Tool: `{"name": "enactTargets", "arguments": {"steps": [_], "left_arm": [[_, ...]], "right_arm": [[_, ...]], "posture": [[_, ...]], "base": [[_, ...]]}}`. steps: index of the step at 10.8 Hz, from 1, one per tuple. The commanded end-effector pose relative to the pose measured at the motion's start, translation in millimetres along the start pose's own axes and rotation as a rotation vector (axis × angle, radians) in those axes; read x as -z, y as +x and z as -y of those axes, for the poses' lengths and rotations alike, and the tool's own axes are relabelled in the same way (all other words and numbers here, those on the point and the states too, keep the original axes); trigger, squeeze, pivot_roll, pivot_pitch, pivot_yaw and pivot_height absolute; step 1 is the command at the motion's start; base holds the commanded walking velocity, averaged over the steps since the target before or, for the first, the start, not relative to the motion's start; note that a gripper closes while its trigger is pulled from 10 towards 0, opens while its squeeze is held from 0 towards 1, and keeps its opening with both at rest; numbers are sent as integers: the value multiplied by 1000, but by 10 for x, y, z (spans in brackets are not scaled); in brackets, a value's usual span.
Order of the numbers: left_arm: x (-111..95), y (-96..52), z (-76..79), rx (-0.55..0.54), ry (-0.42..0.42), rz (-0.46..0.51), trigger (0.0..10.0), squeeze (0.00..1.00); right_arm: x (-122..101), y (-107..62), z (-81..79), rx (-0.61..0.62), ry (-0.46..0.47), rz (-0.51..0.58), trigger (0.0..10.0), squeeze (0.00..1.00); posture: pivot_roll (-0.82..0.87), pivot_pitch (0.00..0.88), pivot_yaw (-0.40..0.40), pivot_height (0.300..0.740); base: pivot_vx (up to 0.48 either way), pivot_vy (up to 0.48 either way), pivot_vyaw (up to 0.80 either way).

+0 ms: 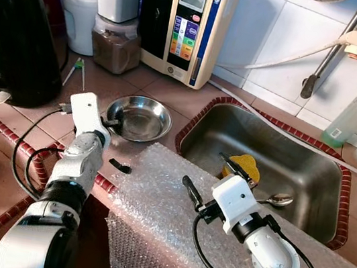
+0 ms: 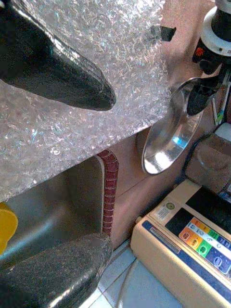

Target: Kitchen organization

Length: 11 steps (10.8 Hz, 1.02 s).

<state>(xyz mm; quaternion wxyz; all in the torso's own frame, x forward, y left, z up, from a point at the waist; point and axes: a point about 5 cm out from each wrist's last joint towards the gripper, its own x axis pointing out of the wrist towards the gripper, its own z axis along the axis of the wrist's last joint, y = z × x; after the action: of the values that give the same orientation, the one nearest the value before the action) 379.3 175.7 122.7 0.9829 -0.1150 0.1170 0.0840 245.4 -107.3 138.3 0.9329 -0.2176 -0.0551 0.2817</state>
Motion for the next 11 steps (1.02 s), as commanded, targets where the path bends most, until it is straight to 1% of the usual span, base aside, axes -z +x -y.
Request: {"name": "enactTargets", "arguments": {"steps": [1, 2, 3, 4, 7, 11], "left_arm": [[31, 20, 73, 5, 21, -61, 10000, 1000], [50, 24, 86, 15, 27, -81, 10000, 47], [62, 25, 96, 16, 4, -94, 0, 0], [61, 27, 115, 21, -17, -103, 0, 0], [69, 35, 115, 17, 0, -131, 0, 0], [74, 38, 86, 10, 47, -140, 0, 0]], "right_arm": [[-10, -23, 3, 4, -12, 0, 10000, 161], [-13, -22, 0, 7, -11, 0, 10000, 157], [-12, -23, -1, 9, -11, 0, 10000, 161], [-12, -22, 0, 9, -11, 0, 10000, 161], [-14, -5, 5, 9, -15, 3, 10000, 161], [-9, 6, 1, 5, -6, 3, 10000, 161]], "posture": [[74, 0, -50, 740], [72, 0, -48, 740], [72, 0, -48, 740], [73, 0, -48, 740], [77, 0, -49, 740], [81, 0, -47, 740]], "base": [[0, 0, 0], [0, 0, 0], [0, 0, 0], [0, 0, 0], [0, 0, 0], [0, 0, 0]]}}
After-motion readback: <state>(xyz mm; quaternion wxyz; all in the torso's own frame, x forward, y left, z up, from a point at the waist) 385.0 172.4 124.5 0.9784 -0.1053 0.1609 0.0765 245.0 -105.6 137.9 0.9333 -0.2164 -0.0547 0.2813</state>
